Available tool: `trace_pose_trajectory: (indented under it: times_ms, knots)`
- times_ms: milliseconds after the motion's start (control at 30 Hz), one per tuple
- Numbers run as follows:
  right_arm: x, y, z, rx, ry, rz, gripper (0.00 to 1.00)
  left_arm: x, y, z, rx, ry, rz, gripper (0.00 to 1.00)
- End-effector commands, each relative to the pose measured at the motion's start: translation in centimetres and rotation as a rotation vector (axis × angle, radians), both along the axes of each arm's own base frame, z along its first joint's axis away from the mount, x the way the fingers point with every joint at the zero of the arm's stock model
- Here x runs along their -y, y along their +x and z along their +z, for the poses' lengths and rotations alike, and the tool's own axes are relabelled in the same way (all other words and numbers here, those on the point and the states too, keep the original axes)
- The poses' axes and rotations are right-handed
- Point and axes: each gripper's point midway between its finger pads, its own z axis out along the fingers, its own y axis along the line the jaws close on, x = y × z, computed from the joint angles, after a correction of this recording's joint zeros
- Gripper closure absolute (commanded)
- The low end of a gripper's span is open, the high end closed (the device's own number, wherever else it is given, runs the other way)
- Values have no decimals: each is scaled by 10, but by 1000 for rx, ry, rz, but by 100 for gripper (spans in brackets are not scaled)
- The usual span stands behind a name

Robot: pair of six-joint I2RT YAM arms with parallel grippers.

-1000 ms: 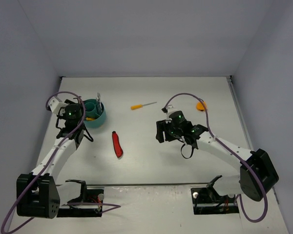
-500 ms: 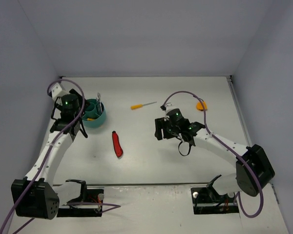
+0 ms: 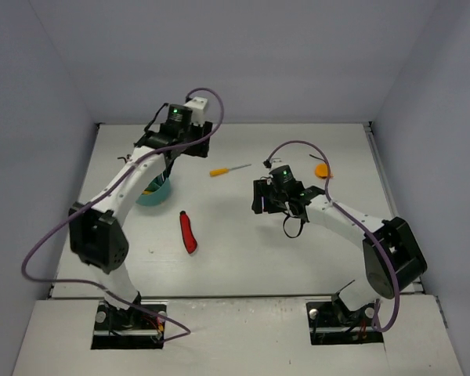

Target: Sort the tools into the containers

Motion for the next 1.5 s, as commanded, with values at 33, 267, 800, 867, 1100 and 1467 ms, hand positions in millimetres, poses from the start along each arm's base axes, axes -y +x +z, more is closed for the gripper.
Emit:
trace_pose_trajectory:
  times_ms: [33,267,800,867,1100,1467]
  knots:
    - [0,-14,20,60,48,65,42,44,23,-39,-86,117,-288,47]
    - [7,-31,8,35,42,95,42,69,57,-101,-169,143,-367,47]
    - [11,-42,-4,4,34,90,42,70,56,-177,-348,118,-277,52]
    - [11,-41,-4,5,30,88,42,69,38,-183,-410,84,-228,60]
    - [12,-40,-4,9,25,74,42,69,-17,-184,-510,46,-78,80]
    - [16,-38,-2,23,22,41,42,101,-109,-198,-580,-118,85,80]
